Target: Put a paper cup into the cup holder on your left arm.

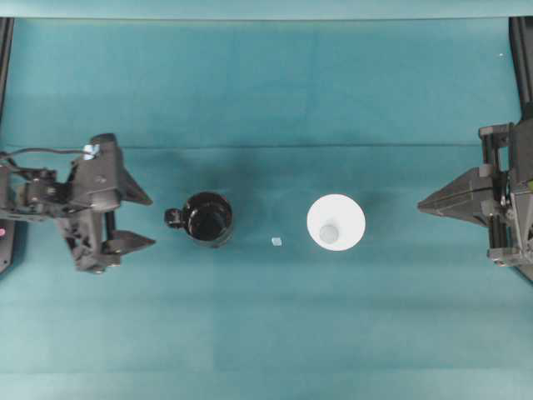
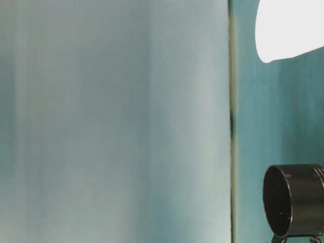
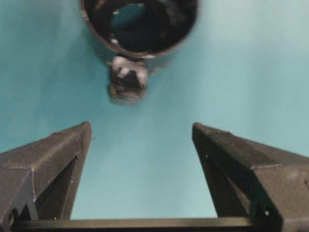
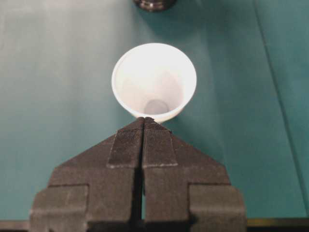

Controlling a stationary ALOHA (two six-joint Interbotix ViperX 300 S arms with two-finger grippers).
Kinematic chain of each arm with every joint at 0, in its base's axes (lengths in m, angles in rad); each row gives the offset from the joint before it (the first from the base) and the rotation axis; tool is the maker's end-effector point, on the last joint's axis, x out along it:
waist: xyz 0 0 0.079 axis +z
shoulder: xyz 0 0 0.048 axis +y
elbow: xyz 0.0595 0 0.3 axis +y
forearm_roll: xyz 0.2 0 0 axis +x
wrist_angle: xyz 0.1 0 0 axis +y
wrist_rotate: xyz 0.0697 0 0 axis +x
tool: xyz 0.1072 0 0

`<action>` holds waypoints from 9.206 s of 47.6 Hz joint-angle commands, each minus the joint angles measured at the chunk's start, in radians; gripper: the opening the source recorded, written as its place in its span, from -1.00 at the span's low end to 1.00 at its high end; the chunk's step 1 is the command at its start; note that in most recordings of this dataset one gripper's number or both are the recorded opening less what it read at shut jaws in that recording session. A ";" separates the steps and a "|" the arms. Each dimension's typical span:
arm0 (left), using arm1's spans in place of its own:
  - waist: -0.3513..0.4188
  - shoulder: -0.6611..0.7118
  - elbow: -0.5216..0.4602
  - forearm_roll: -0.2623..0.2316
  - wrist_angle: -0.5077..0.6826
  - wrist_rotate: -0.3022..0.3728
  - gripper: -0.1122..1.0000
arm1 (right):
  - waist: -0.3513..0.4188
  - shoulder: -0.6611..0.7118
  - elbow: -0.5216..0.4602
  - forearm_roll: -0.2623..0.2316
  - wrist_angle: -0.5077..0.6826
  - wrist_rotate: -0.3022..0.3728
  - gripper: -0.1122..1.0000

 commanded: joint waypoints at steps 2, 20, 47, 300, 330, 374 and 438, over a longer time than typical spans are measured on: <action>0.005 0.046 -0.041 0.002 -0.049 0.009 0.83 | -0.003 0.009 -0.015 0.003 -0.005 0.009 -0.85; 0.009 0.121 -0.101 0.002 -0.048 0.021 0.81 | -0.003 0.012 -0.015 0.003 -0.005 0.017 -0.85; 0.012 0.118 -0.087 0.003 -0.048 0.023 0.27 | -0.003 0.012 -0.015 0.003 -0.005 0.023 -0.85; -0.002 0.276 -0.368 0.005 -0.005 0.178 0.92 | -0.048 0.184 -0.086 0.003 0.014 0.206 0.03; -0.021 0.106 -0.233 0.006 -0.005 0.120 0.92 | -0.069 0.623 -0.327 -0.052 0.058 0.212 0.79; -0.023 0.083 -0.202 0.005 -0.005 0.117 0.92 | -0.129 0.792 -0.362 -0.051 0.055 0.172 0.76; -0.023 0.086 -0.198 0.005 -0.005 0.118 0.85 | -0.077 0.742 -0.377 -0.012 0.112 0.150 -0.78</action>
